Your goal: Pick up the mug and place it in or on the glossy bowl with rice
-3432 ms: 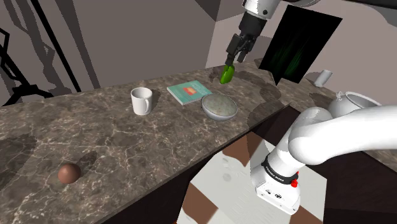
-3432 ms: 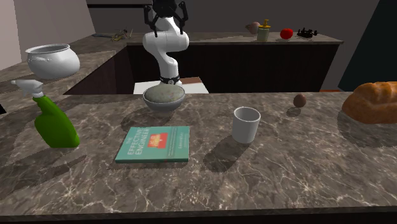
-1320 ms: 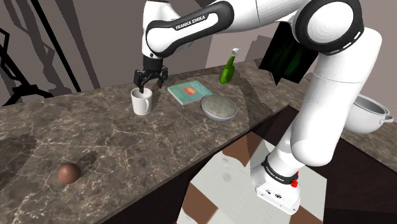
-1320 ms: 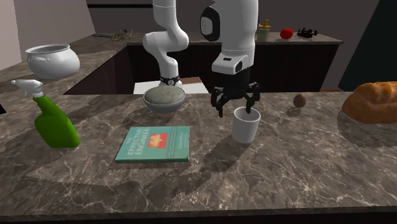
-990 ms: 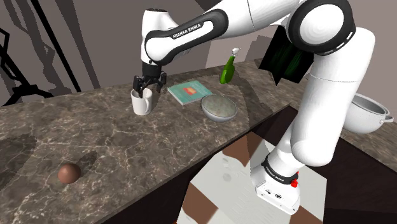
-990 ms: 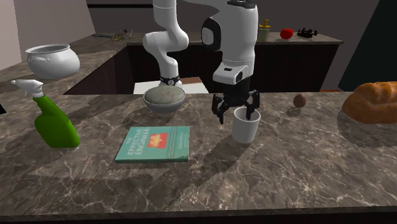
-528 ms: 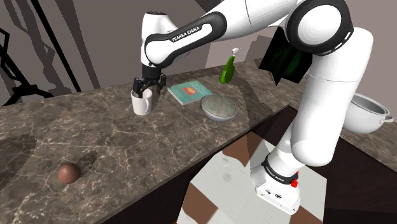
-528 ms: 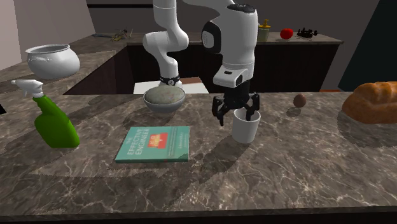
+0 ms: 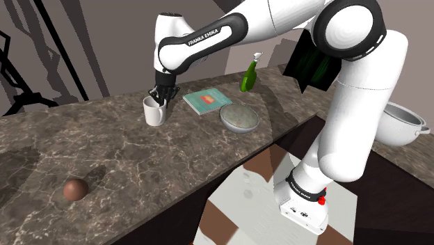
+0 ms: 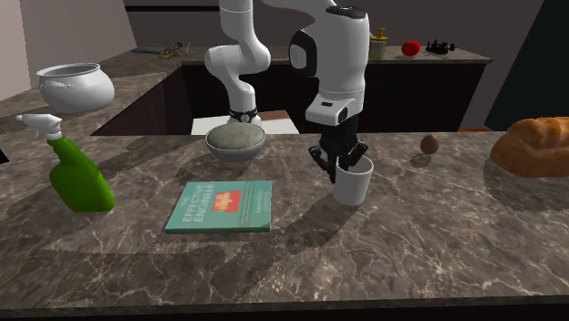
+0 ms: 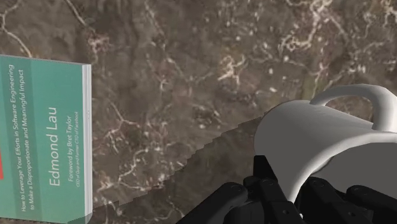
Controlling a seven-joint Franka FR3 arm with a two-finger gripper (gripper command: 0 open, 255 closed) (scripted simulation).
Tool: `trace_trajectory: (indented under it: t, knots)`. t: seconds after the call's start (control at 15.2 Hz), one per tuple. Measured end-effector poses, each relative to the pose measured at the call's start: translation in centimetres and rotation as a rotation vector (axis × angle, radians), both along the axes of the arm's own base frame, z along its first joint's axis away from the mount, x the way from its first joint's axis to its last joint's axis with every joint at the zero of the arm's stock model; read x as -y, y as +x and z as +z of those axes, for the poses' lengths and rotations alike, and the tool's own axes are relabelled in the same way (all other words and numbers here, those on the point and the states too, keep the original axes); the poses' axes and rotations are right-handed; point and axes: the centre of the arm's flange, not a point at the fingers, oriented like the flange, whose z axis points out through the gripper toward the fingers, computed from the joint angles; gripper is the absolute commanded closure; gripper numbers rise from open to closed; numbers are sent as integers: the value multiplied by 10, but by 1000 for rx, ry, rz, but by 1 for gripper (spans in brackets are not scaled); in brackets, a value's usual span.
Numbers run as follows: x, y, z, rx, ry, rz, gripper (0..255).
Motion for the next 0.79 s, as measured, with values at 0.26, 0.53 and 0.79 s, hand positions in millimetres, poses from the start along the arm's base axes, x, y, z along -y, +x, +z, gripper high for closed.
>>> trace_trajectory:
  t: [0.26,0.53,0.79]
  knots:
    - [0,0,2,0,0,0,255]
    - [0,-1,21,0,0,0,255]
    - [0,0,43,0,0,0,255]
